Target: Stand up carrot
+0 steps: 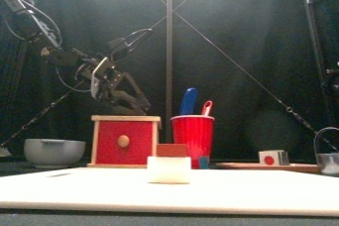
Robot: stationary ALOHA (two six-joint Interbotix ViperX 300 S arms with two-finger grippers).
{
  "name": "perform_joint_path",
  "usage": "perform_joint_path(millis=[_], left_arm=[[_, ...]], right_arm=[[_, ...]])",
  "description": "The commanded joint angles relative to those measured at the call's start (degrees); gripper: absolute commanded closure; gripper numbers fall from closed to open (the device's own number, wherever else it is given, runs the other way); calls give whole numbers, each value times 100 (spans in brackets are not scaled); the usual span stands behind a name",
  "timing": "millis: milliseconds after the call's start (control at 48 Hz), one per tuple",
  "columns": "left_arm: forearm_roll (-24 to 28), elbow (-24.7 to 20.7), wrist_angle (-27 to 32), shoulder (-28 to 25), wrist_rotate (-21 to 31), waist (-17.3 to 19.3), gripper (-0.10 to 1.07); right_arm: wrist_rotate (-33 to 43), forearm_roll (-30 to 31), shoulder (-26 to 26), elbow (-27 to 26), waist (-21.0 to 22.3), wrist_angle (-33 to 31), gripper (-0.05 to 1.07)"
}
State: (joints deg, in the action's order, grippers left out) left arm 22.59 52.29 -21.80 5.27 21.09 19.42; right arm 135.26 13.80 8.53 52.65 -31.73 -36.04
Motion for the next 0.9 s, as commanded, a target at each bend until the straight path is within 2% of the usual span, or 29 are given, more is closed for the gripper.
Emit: perform_joint_path(millis=[0,208,333,562,875], left_arm=[[-9,-62,18,-9,18,35,1],[-18,-88,18,0,18,35,1],[-18,-88,18,0,26,18,1],[-35,-105,18,0,35,35,1],[-211,-105,97,35,35,18,1]], right_arm=[[-26,299,290,-88,97,18,43],[-114,1178,677,-167,475,26,43],[-431,1371,835,-185,694,97,43],[-1494,1248,1037,-211,1257,378,43],[-3542,396,1143,-413,2021,396,43]])
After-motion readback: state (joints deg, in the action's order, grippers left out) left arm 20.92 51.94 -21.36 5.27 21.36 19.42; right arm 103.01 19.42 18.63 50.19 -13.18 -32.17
